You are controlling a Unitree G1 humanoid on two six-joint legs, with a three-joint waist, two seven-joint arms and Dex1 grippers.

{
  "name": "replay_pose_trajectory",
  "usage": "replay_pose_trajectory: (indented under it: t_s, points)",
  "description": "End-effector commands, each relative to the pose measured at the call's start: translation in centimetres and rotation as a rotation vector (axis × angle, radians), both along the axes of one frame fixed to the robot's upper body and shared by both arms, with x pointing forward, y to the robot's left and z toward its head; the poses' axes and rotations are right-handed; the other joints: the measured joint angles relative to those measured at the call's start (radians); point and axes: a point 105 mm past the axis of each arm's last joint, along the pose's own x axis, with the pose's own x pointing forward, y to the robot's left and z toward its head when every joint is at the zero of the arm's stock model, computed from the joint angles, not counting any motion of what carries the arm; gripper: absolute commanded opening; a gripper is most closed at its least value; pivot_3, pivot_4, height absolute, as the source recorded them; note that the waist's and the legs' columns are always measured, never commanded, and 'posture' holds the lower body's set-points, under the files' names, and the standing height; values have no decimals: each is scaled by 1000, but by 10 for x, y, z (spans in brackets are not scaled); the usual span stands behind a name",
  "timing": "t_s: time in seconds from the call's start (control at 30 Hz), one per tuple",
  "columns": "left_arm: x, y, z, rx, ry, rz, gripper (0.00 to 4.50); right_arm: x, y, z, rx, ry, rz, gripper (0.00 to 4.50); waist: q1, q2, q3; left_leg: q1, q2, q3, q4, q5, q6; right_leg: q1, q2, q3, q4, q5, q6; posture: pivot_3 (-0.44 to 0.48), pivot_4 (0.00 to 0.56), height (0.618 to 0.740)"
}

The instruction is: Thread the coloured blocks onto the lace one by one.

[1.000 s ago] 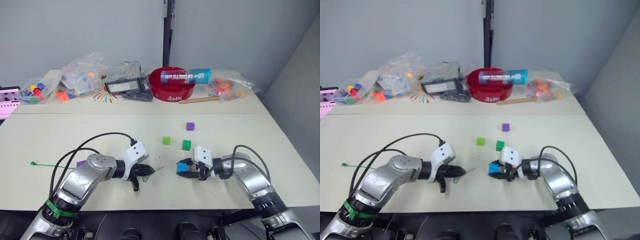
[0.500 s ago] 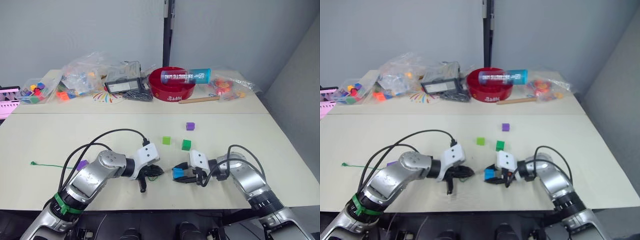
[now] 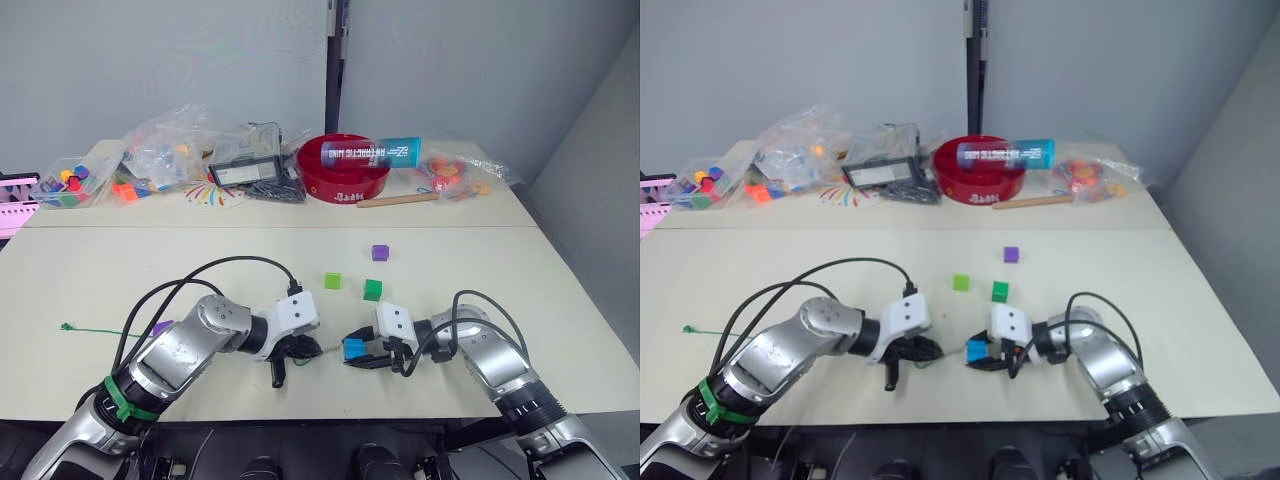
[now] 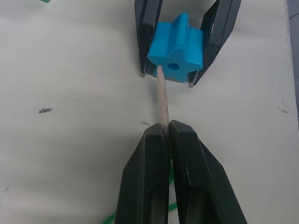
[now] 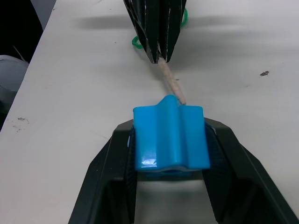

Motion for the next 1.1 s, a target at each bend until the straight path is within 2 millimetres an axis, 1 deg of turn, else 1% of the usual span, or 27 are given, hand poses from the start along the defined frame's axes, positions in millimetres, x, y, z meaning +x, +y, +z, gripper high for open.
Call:
replay_pose_trajectory:
  t_s: [0.03, 0.57, 0.67, 1.1]
  points:
    - [-3, -3, 8, 17, -23, -42, 37, -1, -2, -2, -28, -4, 2, 1372, 0, 0, 0, 0, 0, 0, 0, 0, 0, 0, 0, 0, 0, 0, 0, 0, 150, 731]
    - [-3, -10, 11, 45, -31, -106, 37, -4, 8, -2, -59, -41, 44, 1372, -1, 0, 0, 0, 0, 0, 0, 0, 0, 0, 0, 0, 0, 0, 0, 0, 150, 731]
    - [-2, -11, 12, 48, -38, -113, 37, -9, 8, -2, -71, -47, 72, 1372, -1, 0, 0, 0, 0, 0, 0, 0, 0, 0, 0, 0, 0, 0, 0, 0, 150, 731]
    - [-2, -20, 14, 43, -51, -151, 37, -15, 16, 0, -75, -55, 112, 1372, 0, 0, 0, 0, 0, 0, 0, 0, 0, 0, 0, 0, 0, 0, 0, 0, 150, 731]
